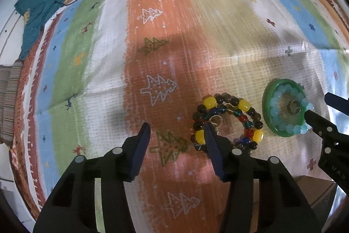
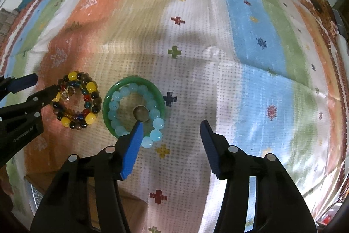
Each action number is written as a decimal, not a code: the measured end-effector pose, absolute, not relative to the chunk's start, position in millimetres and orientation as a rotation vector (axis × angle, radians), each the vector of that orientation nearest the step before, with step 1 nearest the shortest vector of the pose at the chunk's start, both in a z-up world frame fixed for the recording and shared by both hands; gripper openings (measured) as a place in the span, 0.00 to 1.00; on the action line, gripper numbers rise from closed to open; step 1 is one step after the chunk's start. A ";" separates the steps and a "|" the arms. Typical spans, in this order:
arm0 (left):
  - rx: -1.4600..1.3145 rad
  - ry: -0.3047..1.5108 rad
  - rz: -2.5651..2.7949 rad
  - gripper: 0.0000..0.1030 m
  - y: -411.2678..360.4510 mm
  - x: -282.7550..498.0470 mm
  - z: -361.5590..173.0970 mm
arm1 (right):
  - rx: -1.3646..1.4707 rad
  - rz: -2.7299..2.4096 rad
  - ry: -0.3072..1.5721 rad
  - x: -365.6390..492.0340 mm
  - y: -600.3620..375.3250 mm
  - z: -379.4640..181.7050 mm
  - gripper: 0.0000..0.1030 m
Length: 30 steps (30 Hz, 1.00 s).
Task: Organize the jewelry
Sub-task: 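Grasp multicolour bracelet with left gripper while right grasps and lifts light blue bracelet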
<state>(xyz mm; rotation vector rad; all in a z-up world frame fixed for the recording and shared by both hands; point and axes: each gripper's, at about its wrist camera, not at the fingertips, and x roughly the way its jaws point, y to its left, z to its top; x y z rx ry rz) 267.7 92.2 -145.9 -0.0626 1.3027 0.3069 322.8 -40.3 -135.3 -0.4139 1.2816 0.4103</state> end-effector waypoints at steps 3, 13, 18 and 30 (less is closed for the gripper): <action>-0.064 1.308 0.289 0.43 91.3 271.1 -149.4 | -0.418 0.420 1.291 323.3 -38.8 -138.9 0.45; -0.061 1.348 0.257 0.13 85.0 272.5 -161.5 | -0.425 0.470 1.293 320.3 -32.9 -140.5 0.12; -0.076 1.334 0.268 0.11 84.4 271.3 -154.4 | -0.422 0.478 1.280 318.7 -34.3 -138.6 0.12; -0.117 1.247 0.233 0.11 77.1 262.8 -112.4 | -0.406 0.501 1.207 312.4 -35.8 -112.0 0.12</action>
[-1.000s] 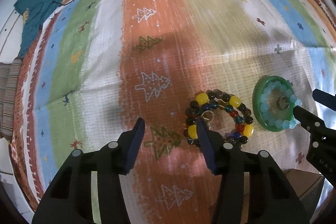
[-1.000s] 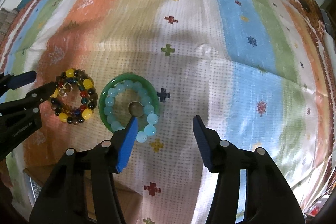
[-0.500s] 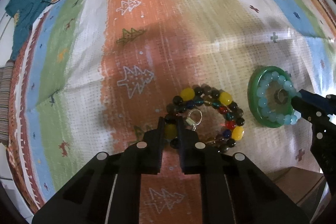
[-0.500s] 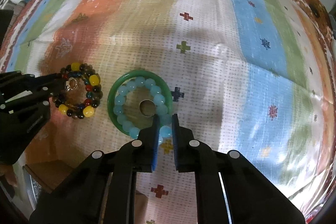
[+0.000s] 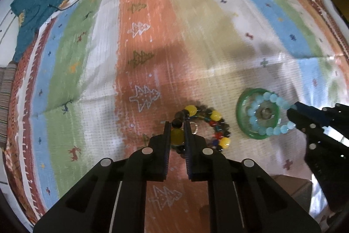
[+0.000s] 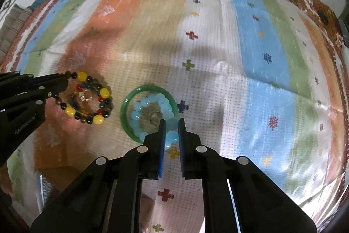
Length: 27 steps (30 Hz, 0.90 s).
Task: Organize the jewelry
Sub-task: 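Grasp multicolour bracelet with left gripper while right grasps and lifts light blue bracelet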
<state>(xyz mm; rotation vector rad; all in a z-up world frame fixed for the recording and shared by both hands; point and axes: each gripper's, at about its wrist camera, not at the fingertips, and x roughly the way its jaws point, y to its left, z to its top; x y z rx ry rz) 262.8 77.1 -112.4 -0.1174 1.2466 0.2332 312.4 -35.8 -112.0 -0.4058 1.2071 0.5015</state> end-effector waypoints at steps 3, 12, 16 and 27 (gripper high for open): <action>-0.111 1.227 0.214 0.11 71.0 261.9 -102.8 | -0.406 0.509 1.177 307.5 -34.8 -100.8 0.12; -0.139 1.158 0.221 0.11 70.0 251.4 -81.2 | -0.412 0.510 1.120 298.0 -36.0 -82.0 0.12; -0.152 1.141 0.231 0.11 70.4 247.1 -76.5 | -0.404 0.499 1.102 294.4 -38.5 -79.5 0.12; -0.161 1.082 0.205 0.11 61.4 232.5 -54.6 | -0.379 0.520 1.019 282.3 -44.2 -60.2 0.12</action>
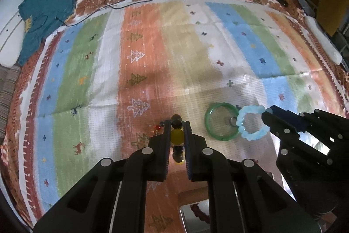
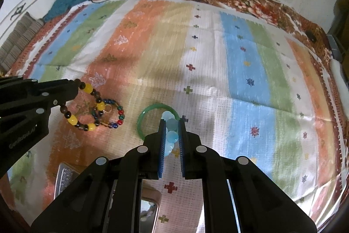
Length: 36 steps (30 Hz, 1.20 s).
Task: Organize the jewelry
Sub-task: 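Grasp multicolour bracelet with left gripper while right grasps and lifts light blue bracelet, then carry multicolour bracelet into tin and open left gripper while right drops light blue bracelet in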
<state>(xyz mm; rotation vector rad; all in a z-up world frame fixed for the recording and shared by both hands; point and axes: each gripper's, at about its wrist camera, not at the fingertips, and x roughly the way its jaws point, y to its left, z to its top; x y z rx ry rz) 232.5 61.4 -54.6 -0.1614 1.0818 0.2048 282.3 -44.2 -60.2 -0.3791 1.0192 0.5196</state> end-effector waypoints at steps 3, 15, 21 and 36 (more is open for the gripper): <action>-0.158 1.062 0.204 0.11 59.5 226.4 -47.3 | -0.375 0.527 0.998 277.6 -45.2 -54.9 0.12; -0.191 0.984 0.162 0.11 46.4 194.0 -18.9 | -0.301 0.570 0.899 254.3 -60.5 -24.1 0.12; -0.205 0.938 0.136 0.11 37.0 174.8 -3.9 | -0.290 0.587 0.871 239.3 -67.1 -14.2 0.12; -0.207 0.860 0.103 0.11 17.1 129.2 15.5 | -0.278 0.628 0.824 198.2 -84.7 2.1 0.12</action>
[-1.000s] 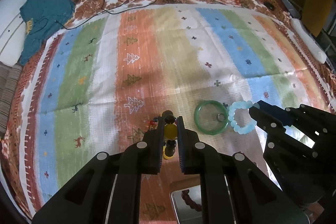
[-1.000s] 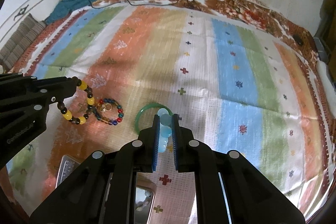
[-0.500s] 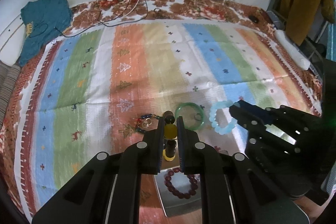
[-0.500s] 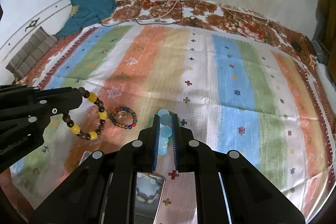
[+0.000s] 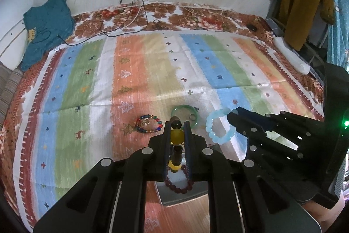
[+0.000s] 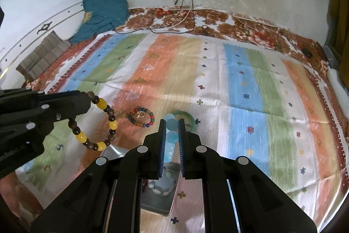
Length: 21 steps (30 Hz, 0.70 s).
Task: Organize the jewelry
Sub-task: 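Carry multicolour bracelet into tin and open left gripper while right drops light blue bracelet in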
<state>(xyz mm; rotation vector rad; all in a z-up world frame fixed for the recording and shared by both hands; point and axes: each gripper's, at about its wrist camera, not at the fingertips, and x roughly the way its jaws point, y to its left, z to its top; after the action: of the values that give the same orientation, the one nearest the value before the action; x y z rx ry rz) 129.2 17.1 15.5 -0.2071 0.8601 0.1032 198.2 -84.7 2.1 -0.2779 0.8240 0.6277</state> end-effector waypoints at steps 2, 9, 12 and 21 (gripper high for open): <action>-0.201 0.864 0.095 0.11 14.0 124.9 13.7 | -0.278 0.636 0.826 193.6 -86.2 1.9 0.12; -0.179 0.864 0.091 0.11 5.5 115.1 12.5 | -0.293 0.651 0.831 176.6 -90.4 0.9 0.12; -0.174 0.861 0.090 0.11 3.0 109.7 12.9 | -0.295 0.659 0.830 171.7 -91.7 2.2 0.12; -0.182 0.893 0.140 0.25 10.4 106.2 9.4 | -0.311 0.617 0.859 175.4 -95.3 -3.6 0.16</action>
<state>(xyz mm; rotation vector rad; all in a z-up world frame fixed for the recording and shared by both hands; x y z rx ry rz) 106.2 10.4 9.4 -0.1818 0.8932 0.1395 175.4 -95.3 -3.6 -0.3108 0.8590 0.6170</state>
